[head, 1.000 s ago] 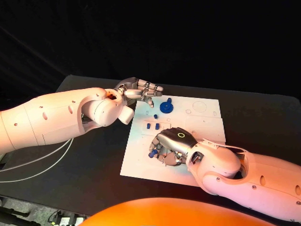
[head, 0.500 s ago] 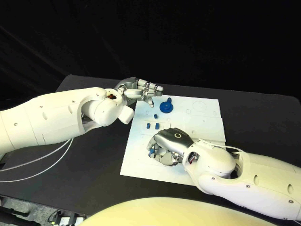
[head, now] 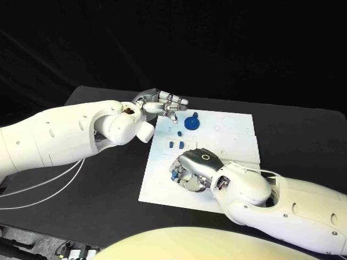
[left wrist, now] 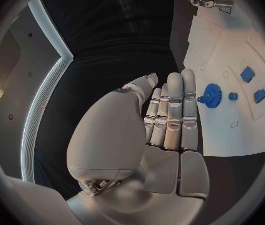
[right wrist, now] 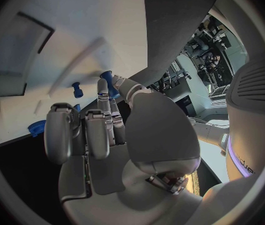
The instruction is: Assemble the parts on the task board
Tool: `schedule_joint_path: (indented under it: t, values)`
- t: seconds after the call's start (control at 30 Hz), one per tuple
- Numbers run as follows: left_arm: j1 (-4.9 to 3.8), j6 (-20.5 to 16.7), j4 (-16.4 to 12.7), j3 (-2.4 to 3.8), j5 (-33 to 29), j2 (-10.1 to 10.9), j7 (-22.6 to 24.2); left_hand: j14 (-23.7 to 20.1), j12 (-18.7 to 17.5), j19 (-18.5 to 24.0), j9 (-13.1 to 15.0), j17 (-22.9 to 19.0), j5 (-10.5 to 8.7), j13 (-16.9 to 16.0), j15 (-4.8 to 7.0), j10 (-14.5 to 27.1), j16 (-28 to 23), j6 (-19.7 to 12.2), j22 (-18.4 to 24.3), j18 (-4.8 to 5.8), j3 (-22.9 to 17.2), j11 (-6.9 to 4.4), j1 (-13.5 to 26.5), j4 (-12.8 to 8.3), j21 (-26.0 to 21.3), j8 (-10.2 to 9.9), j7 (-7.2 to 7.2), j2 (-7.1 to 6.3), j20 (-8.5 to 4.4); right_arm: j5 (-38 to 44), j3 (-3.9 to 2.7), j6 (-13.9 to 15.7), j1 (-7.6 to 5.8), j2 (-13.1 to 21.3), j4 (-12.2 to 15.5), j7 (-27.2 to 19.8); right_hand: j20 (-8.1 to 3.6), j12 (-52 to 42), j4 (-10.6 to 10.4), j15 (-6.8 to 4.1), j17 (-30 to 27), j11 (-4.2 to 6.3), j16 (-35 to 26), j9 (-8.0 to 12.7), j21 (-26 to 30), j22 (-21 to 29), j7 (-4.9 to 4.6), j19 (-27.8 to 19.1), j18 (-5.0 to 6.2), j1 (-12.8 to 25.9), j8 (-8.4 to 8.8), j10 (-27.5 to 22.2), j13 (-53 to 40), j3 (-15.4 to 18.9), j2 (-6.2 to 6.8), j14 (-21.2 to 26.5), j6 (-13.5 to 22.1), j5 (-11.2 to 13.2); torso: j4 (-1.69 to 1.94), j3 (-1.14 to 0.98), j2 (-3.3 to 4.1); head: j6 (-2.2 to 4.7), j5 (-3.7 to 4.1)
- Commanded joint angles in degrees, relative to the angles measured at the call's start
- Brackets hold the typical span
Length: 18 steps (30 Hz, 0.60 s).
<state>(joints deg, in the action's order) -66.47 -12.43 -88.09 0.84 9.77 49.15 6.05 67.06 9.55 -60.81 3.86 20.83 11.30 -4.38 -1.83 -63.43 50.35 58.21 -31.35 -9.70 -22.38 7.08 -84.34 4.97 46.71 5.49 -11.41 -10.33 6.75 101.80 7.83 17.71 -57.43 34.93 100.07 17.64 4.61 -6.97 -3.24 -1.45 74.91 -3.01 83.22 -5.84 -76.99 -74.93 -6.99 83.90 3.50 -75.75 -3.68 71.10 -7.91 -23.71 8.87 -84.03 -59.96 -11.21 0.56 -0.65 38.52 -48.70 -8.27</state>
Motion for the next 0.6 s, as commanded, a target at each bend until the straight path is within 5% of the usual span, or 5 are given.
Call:
schedule_joint_path:
  t: [0.03,0.2,0.43,0.6]
  values:
    - [-0.06,1.0,-0.1,0.04,0.1,-0.1,0.1,-0.5,0.3,0.4,0.0,-0.1,0.05,0.1,-0.1,0.4,-0.3,-0.3,0.1,-0.87,0.0,-0.02,-0.1,-0.3,-0.2,0.3,0.04,0.37,-0.05,0.8,0.02,2.1,0.08,0.4,0.5,0.5,-0.07,0.2,-0.5,0.01,0.0,0.29,-0.1,0.7,0.3,-7.5,0.15,0.6,-0.41,1.1,0.23,0.3,-0.3,1.2,0.86,-3.0,2.9,-0.2,-0.01,-0.03,-0.01,0.05,0.04]
    - [-0.06,0.9,-0.1,0.04,0.1,-0.1,0.2,-0.5,0.4,0.4,0.0,-0.1,0.05,0.1,-0.11,0.4,-0.3,-0.4,0.1,-0.87,0.0,-0.01,-0.1,-0.3,-0.2,0.3,0.03,0.43,-0.04,0.8,-0.03,5.0,0.09,1.9,2.1,0.2,-0.41,-0.2,-1.4,-0.4,-0.1,0.64,-0.2,1.7,0.6,-7.5,1.35,0.6,-0.4,2.0,0.12,0.6,-1.0,3.8,1.58,-3.0,7.1,0.8,-0.09,-0.04,-0.03,0.37,0.31]
    - [-0.06,0.9,0.1,0.04,0.1,0.0,0.1,-0.5,0.4,0.4,0.0,-0.1,0.05,0.1,-0.11,0.4,-0.3,-0.4,0.1,-0.87,0.0,0.0,-0.1,-0.3,-0.3,0.3,0.02,0.43,-0.04,-0.6,-0.85,8.7,-1.21,6.6,6.3,-1.0,-0.53,-0.6,-1.6,-0.51,0.1,0.74,-0.1,1.8,-0.1,-8.0,1.53,0.9,-0.58,1.6,-0.05,0.6,-1.7,6.6,2.1,-3.1,7.8,2.3,-0.13,-0.01,-0.14,0.94,1.19]
    - [-0.06,0.9,0.2,0.03,0.1,0.1,0.2,-0.5,0.4,0.4,0.0,-0.1,0.05,0.1,-0.11,0.4,-0.3,-0.4,0.1,-0.87,0.0,0.0,-0.1,-0.3,-0.3,0.3,0.02,0.43,-0.04,-13.1,-1.08,10.7,-4.08,12.8,8.1,-2.8,-0.27,-1.8,-2.7,0.08,0.1,-0.17,-0.1,0.7,0.3,-7.9,-0.65,0.8,-0.57,1.6,-2.46,2.0,-2.7,8.7,1.13,-3.1,3.3,1.7,-0.2,0.09,-0.24,1.44,2.64]
